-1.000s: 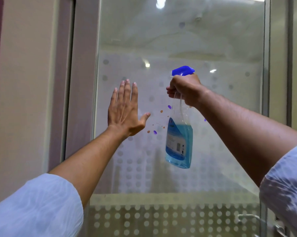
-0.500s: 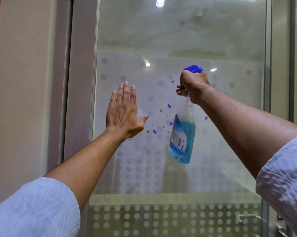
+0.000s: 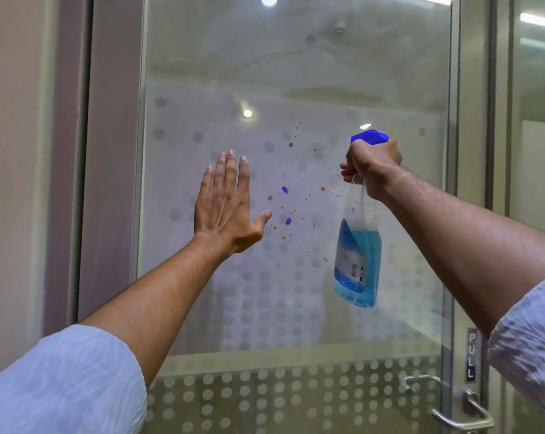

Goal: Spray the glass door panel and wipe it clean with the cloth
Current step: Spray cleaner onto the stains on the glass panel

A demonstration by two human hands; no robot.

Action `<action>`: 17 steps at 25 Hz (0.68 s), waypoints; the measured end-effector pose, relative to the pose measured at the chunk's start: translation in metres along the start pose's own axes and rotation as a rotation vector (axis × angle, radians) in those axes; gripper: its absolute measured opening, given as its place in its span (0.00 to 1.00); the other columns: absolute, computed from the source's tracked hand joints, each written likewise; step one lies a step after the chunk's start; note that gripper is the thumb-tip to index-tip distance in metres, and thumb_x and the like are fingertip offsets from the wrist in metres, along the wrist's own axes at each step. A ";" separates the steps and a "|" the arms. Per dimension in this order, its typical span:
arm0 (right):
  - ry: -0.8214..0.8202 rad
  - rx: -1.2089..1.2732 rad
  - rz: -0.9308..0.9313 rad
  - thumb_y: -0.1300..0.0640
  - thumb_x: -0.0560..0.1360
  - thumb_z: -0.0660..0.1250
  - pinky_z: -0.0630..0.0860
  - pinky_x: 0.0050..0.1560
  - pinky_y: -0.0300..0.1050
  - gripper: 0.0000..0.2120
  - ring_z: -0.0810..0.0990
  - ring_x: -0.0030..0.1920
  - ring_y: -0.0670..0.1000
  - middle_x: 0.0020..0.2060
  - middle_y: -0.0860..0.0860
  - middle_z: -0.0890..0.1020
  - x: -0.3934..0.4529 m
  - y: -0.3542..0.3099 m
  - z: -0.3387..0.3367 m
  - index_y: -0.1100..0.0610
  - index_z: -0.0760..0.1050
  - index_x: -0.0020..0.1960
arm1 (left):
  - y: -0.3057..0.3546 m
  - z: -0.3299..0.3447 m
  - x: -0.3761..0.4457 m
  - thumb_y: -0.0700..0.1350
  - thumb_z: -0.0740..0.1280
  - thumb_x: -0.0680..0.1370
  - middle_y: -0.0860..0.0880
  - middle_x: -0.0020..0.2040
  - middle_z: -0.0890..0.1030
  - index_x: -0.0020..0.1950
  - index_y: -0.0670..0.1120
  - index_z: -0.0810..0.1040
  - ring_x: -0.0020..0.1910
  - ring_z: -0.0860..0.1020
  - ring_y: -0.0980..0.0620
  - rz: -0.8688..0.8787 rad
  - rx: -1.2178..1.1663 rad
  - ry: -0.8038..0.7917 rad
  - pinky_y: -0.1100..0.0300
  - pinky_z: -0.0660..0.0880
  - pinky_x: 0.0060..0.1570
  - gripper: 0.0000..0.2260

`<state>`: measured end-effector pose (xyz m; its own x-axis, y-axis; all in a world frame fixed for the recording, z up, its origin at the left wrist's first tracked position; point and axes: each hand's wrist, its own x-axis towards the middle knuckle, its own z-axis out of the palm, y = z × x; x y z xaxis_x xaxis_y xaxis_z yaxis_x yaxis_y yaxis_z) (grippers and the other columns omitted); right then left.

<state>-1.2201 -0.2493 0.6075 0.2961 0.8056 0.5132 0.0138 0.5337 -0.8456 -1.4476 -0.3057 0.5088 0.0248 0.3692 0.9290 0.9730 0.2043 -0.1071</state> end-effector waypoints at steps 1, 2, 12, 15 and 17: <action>0.002 0.002 0.001 0.63 0.65 0.61 0.84 0.36 0.50 0.18 0.83 0.32 0.52 0.36 0.57 0.83 0.000 0.003 -0.003 0.65 0.75 0.54 | 0.004 0.001 -0.001 0.66 0.57 0.74 0.38 0.80 0.46 0.79 0.41 0.44 0.79 0.45 0.42 0.006 -0.011 -0.002 0.46 0.45 0.78 0.44; 0.005 0.001 0.004 0.64 0.65 0.61 0.84 0.37 0.50 0.18 0.82 0.31 0.52 0.36 0.57 0.83 -0.001 0.007 -0.005 0.66 0.75 0.54 | 0.007 0.002 -0.002 0.66 0.56 0.74 0.38 0.80 0.46 0.79 0.41 0.44 0.79 0.45 0.42 0.014 -0.020 -0.005 0.46 0.45 0.78 0.44; 0.062 -0.067 0.034 0.61 0.54 0.61 0.77 0.30 0.40 0.28 0.77 0.32 0.51 0.44 0.58 0.84 -0.006 0.050 -0.039 0.64 0.78 0.53 | 0.047 0.026 -0.030 0.70 0.52 0.73 0.40 0.80 0.40 0.79 0.42 0.37 0.79 0.39 0.44 0.081 -0.149 -0.062 0.47 0.42 0.77 0.46; 0.077 -0.089 0.067 0.61 0.53 0.62 0.78 0.32 0.41 0.30 0.77 0.33 0.51 0.47 0.58 0.84 -0.011 0.067 -0.055 0.64 0.78 0.54 | 0.065 0.036 -0.043 0.71 0.50 0.72 0.40 0.80 0.39 0.79 0.42 0.37 0.79 0.38 0.44 0.105 -0.217 -0.093 0.47 0.42 0.77 0.47; 0.087 -0.106 0.090 0.61 0.53 0.64 0.79 0.34 0.43 0.29 0.78 0.35 0.51 0.48 0.58 0.84 -0.019 0.079 -0.067 0.63 0.77 0.55 | 0.081 0.041 -0.052 0.70 0.51 0.72 0.40 0.79 0.38 0.79 0.42 0.37 0.79 0.37 0.44 0.120 -0.261 -0.112 0.46 0.42 0.77 0.47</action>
<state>-1.1603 -0.2402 0.5211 0.3826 0.8208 0.4243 0.0827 0.4269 -0.9005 -1.3796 -0.2710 0.4376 0.1318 0.4774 0.8688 0.9911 -0.0811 -0.1058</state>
